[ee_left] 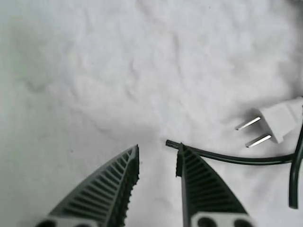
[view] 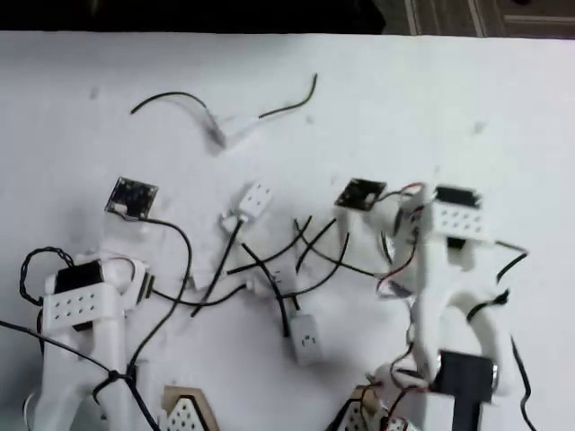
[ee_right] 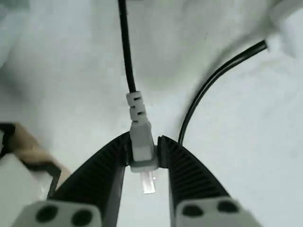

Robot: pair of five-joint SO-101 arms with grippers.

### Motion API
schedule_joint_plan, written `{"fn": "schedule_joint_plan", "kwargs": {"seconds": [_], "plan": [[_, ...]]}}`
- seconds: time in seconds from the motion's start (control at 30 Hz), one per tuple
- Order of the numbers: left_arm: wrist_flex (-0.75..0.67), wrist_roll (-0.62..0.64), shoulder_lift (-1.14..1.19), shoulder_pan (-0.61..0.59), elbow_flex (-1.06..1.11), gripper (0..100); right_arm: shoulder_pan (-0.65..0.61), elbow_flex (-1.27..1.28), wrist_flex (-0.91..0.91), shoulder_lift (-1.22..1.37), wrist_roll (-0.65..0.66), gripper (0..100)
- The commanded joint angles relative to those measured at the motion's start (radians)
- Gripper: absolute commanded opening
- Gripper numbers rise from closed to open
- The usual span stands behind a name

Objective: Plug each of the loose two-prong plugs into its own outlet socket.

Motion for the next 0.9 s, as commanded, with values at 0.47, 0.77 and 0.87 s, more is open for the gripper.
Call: {"fn": "schedule_joint_plan", "kwargs": {"seconds": [0.47,0.77,0.87], "plan": [[-0.017,-0.009,-0.025,-0.007,-0.005,14,-0.197,0.164,-0.147,-0.125,-0.344,13.2],[-0.017,-0.011,-0.025,-0.007,-0.005,14,-0.226,0.175,-0.114,-0.125,-0.267,13.3],[-0.017,-0.011,-0.025,-0.007,-0.005,14,-0.226,0.18,-0.076,-0.125,-0.239,13.3]]}}
